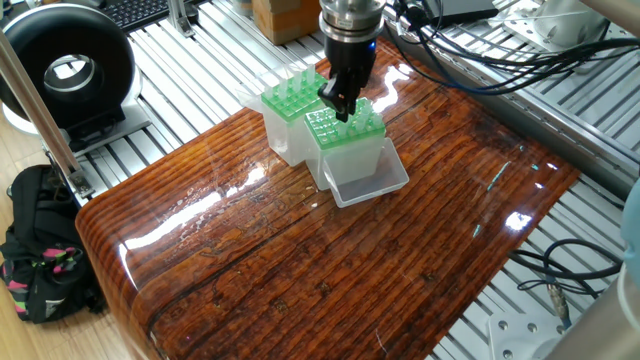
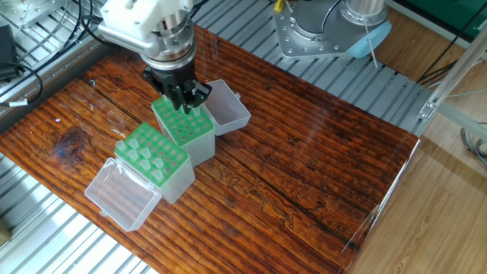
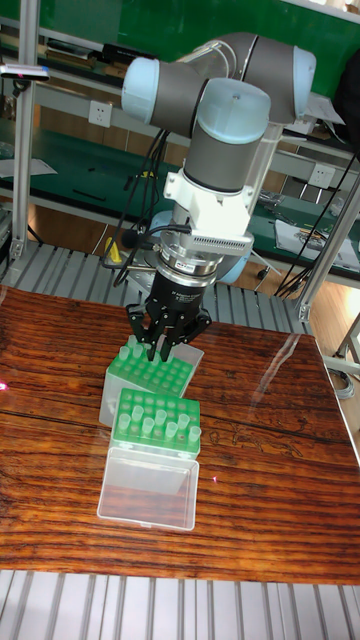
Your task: Transfer all large pipette tips from one holder to another
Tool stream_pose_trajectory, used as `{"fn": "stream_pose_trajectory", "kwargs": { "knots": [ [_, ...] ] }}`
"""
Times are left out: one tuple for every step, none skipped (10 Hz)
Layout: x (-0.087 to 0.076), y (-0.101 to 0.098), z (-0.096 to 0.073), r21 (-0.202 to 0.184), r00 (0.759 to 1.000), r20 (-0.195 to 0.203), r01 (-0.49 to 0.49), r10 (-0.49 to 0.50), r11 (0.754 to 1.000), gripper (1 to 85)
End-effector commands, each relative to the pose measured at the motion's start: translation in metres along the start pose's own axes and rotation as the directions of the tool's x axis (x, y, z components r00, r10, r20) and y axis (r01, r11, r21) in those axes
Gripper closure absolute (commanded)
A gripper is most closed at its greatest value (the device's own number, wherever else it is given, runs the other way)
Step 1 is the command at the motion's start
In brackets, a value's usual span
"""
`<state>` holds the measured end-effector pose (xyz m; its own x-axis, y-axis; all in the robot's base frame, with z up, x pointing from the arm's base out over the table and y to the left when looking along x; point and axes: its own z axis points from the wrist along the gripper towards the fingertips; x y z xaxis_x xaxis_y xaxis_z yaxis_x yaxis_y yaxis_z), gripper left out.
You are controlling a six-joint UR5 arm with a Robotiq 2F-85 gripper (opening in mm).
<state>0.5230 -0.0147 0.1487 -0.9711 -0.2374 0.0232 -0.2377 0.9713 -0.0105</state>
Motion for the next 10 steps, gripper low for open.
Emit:
{"fn": "stream_pose_trajectory", "kwargs": {
  "knots": [
    [-0.005,0.001,0.003,-0.006,1.000,0.017,0.000,0.000,1.000,59.7],
    [-0.005,0.002,0.004,-0.008,1.000,0.018,0.000,0.000,1.000,59.3],
    [-0.004,0.001,0.003,-0.005,1.000,0.018,0.003,-0.003,1.000,59.0],
    [-0.004,0.000,0.000,-0.001,1.000,0.017,0.009,-0.009,1.000,59.0],
    [-0.002,-0.003,-0.006,0.011,1.000,0.010,0.018,-0.018,1.000,58.0],
    [-0.002,-0.002,-0.009,0.008,1.000,0.008,0.020,-0.020,1.000,58.0],
    [-0.002,-0.002,-0.009,0.006,1.000,0.009,0.018,-0.018,1.000,58.0],
    [-0.002,-0.002,-0.009,0.008,1.000,0.010,0.020,-0.020,1.000,58.0],
    [-0.003,-0.002,-0.008,0.008,1.000,0.011,0.020,-0.020,1.000,58.0],
    [-0.003,-0.002,-0.007,0.008,1.000,0.011,0.020,-0.020,1.000,58.0]
  ]
}}
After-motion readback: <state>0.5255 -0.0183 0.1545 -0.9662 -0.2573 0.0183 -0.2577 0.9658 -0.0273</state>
